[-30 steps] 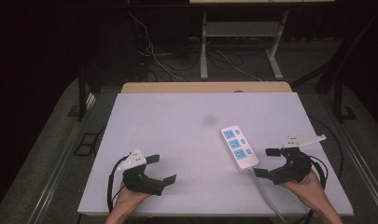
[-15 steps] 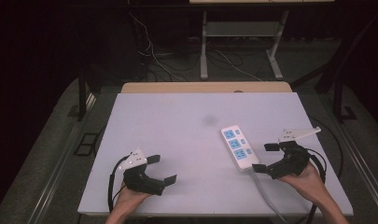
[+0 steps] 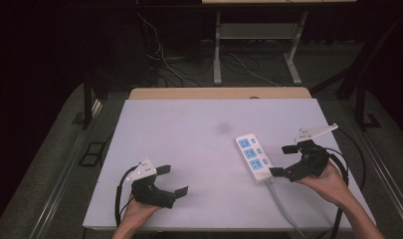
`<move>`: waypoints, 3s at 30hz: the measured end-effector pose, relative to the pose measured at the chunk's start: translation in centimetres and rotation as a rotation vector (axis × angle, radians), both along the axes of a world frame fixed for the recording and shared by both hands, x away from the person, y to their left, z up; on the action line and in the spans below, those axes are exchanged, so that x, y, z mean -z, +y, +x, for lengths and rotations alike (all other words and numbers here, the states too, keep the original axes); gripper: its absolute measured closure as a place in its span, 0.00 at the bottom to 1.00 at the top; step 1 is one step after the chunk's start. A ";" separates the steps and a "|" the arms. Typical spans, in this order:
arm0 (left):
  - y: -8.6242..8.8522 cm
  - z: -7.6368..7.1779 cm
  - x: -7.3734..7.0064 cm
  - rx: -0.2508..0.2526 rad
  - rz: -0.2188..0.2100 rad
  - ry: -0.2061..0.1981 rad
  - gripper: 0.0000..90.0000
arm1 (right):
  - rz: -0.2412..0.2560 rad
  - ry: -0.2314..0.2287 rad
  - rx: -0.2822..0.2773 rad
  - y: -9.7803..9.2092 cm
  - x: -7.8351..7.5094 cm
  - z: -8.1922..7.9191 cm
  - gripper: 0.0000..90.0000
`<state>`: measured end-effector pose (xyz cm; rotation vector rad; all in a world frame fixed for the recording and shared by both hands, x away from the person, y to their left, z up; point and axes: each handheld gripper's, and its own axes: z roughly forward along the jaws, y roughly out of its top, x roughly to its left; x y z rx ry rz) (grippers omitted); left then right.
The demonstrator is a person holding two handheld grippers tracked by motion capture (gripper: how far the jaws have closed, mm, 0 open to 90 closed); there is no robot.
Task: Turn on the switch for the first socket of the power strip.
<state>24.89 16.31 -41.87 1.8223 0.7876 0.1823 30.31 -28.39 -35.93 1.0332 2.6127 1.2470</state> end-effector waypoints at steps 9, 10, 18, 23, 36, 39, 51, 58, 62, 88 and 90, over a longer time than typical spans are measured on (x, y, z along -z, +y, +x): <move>0.0 0.0 0.0 0.001 0.000 0.001 0.00 | -0.043 0.024 -0.012 0.1 -0.3 1.5 0.00; 0.0 0.0 0.0 0.001 -0.001 0.002 0.00 | -0.048 0.025 -0.013 0.0 -0.3 1.7 0.00; 0.0 0.1 0.0 0.001 0.001 0.004 0.00 | -0.075 0.039 -0.012 0.0 -0.6 3.2 0.00; 0.0 0.0 0.1 0.003 0.002 0.006 0.00 | -0.089 0.050 -0.012 0.2 -0.8 4.2 0.00; 0.1 0.1 0.1 0.000 0.000 0.005 0.00 | -0.104 0.076 -0.044 0.1 -0.8 5.7 0.49; 0.0 0.1 0.1 0.000 0.000 0.006 0.00 | -0.107 0.082 -0.063 0.1 -0.6 5.9 0.64; 0.1 0.3 0.2 0.004 0.004 0.005 0.00 | -0.144 0.079 -0.137 0.4 0.4 6.6 0.99; 0.1 0.3 0.2 0.004 0.006 0.005 0.00 | -0.162 0.091 -0.149 0.8 1.2 7.3 0.99; 0.2 0.3 0.2 0.003 0.005 0.006 0.00 | -0.174 0.096 -0.158 1.0 1.6 7.6 0.99; 0.1 0.5 0.4 0.009 0.017 0.011 0.00 | -0.208 0.161 -0.173 1.9 4.3 7.7 0.99; 0.1 0.5 0.4 0.009 0.019 0.011 0.00 | -0.213 0.169 -0.176 2.0 4.5 7.6 0.99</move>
